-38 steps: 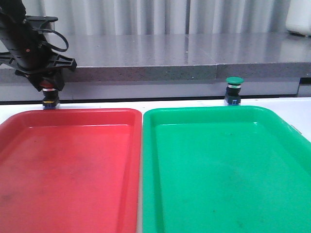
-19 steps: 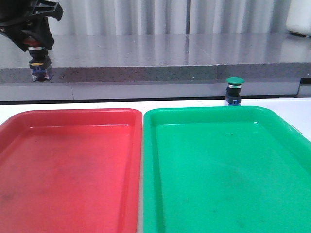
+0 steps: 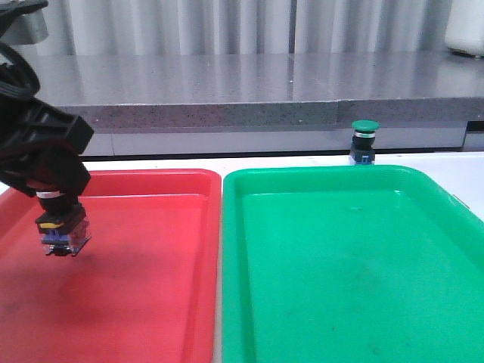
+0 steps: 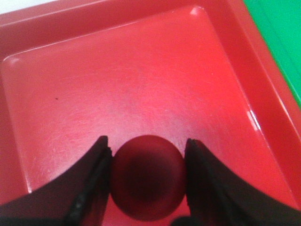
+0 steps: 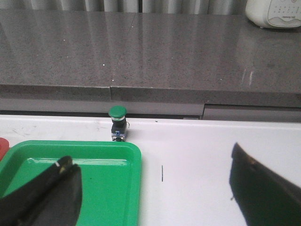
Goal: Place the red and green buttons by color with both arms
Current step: 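Lift the red button and lower it into the red tray, then open the left gripper and withdraw it upward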
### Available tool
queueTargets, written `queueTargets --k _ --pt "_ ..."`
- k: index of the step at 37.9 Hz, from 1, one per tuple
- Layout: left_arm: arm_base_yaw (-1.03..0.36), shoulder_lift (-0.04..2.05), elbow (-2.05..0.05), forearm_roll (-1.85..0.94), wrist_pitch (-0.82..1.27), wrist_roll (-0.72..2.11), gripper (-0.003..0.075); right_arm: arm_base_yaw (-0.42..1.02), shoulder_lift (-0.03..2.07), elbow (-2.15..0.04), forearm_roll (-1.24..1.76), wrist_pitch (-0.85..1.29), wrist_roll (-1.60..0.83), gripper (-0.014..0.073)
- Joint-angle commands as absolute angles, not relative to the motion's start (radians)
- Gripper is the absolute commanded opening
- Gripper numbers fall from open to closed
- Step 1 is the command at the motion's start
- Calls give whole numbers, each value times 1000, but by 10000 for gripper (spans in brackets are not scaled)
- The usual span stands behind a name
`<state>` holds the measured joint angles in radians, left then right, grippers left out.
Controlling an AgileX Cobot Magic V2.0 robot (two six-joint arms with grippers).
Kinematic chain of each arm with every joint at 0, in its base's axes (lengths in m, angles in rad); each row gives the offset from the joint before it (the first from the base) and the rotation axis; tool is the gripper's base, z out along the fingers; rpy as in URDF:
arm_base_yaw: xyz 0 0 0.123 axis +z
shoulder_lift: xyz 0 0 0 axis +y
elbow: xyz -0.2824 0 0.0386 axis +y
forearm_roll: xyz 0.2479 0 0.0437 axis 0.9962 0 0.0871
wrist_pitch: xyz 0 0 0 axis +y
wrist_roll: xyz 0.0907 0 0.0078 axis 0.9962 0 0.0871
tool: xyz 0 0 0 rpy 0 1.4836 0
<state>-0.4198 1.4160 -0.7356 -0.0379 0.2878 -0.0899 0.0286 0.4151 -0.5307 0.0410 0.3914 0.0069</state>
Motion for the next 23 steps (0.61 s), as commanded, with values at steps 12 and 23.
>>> queueTargets --k 12,23 --pt "-428 1455 -719 -52 139 -97 295 23 429 -566 43 312 7 651" --pt "-428 1323 -789 -42 141 -94 560 23 429 -566 43 312 7 651"
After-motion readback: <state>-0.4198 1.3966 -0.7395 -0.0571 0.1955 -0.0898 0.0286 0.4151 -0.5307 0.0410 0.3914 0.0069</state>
